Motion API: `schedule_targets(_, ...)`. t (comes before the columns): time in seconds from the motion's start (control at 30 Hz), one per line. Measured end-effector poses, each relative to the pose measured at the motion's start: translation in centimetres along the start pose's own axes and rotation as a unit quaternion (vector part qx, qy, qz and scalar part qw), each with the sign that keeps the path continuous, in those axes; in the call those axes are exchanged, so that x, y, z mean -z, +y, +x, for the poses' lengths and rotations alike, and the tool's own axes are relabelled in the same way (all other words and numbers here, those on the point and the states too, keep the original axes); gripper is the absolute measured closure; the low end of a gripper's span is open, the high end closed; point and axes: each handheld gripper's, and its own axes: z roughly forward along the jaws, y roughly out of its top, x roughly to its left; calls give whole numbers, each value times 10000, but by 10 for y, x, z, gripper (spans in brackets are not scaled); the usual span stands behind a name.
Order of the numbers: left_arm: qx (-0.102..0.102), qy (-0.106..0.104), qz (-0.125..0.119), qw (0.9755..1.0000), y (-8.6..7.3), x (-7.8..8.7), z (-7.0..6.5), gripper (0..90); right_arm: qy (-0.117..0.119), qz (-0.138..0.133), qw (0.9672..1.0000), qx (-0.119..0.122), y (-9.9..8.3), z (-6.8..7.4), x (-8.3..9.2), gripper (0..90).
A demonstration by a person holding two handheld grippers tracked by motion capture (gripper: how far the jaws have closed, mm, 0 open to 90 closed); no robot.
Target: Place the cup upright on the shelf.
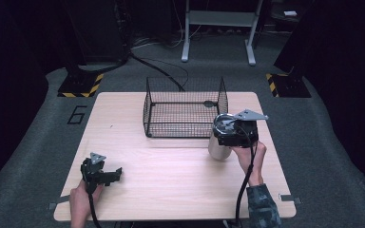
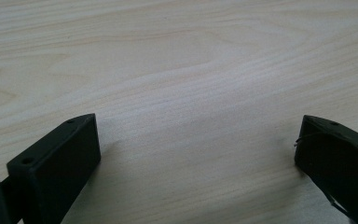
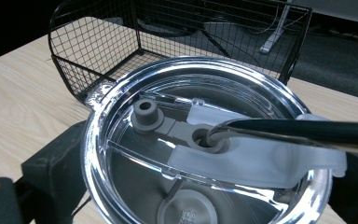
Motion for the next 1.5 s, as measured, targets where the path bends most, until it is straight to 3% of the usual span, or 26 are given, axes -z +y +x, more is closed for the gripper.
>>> schedule_targets(0.57, -18, 3, -22, 10000, 0, 0, 0, 0, 205, -22, 9997, 100, 22, -1, 3, 37)
schedule_targets(1.5, -28, 9, -39, 10000, 0, -1, 0, 0, 188, -83, 9992, 342, 68, 6, -5, 37)
